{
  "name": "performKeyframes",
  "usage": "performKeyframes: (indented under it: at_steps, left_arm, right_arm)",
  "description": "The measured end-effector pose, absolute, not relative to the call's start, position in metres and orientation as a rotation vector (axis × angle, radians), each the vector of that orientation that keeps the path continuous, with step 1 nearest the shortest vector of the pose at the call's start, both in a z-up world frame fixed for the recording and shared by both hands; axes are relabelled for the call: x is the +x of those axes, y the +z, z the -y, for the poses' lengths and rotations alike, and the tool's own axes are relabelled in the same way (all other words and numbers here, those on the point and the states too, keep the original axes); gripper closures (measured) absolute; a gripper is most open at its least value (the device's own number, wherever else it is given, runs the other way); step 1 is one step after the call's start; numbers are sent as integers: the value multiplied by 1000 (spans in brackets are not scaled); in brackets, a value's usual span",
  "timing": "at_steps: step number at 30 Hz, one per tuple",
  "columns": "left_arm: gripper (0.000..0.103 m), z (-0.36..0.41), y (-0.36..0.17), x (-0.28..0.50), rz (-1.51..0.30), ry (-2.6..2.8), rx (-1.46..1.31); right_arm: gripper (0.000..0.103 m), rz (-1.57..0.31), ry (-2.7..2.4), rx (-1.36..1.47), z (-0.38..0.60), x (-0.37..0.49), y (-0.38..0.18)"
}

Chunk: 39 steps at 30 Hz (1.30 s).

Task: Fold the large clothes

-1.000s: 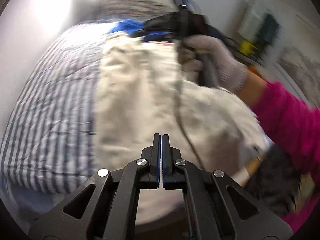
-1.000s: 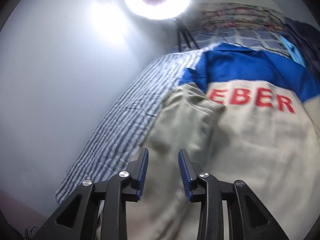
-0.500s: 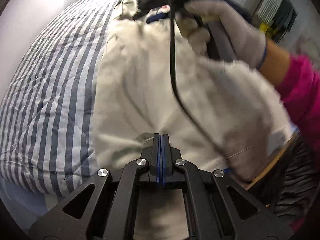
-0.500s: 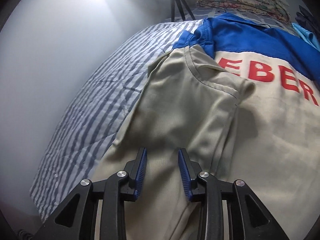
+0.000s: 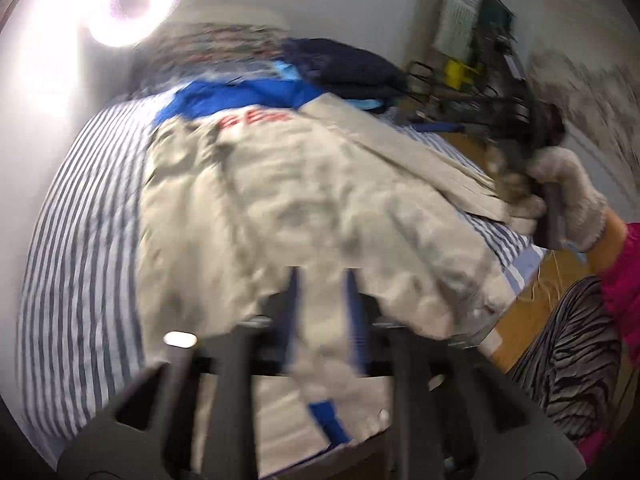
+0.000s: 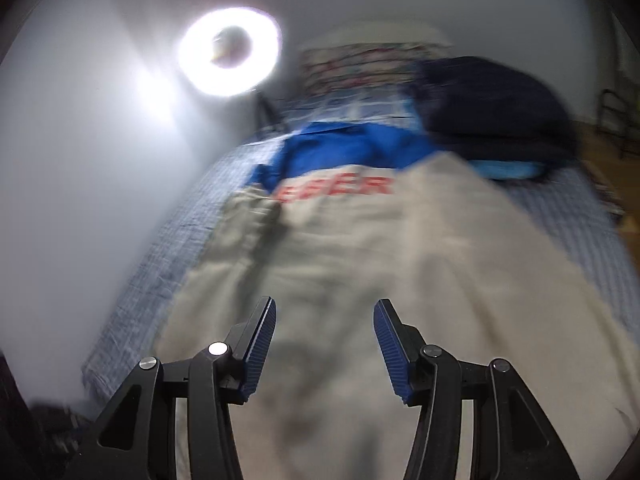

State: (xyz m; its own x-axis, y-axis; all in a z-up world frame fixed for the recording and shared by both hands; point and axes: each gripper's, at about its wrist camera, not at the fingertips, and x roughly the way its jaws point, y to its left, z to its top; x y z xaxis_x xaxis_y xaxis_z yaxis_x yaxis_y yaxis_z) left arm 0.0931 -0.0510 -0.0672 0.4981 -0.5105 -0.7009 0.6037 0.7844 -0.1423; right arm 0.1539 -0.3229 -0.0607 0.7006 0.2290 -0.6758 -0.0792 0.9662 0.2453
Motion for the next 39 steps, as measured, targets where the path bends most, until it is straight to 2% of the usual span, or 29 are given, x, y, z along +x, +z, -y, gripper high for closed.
performKeyframes:
  at_steps: [1,5,7,11,19,24,28,32,39]
  left_arm:
    - [49,59,-62,94,-786,-699,132]
    - [46,86,-49,98,-742,-764,120]
    - [38,94,-51,104,-742,-783,115]
    - [38,106,-65,117,-768,-813,123]
    - [38,89,-102,154,-889,-753,16]
    - [38,76,-90,164,-920,-723,-98]
    - [38,75,-71,151,-864,-744,-101]
    - [38,79,-81,151,-863,-726,-84]
    - [38,90,-105,160,-918,-713,-51]
  right_arm:
    - [50,-777,154,203,335,145,-58]
    - [42,-755,56,221,386,96,-42]
    - [40,-745,-2,241,410,77,-35]
    - [35,-706,-94,284,443,44,-27]
    - [35,-729,-294,426,509,-4,-54]
    - [35,-735,-423,567,562,-24,-78]
    - [31,-723,-445,696,594,-35,-94]
    - [31,-733,-426,786,608,-36,-113]
    - [31,-797,-561,720,632,-24,-137]
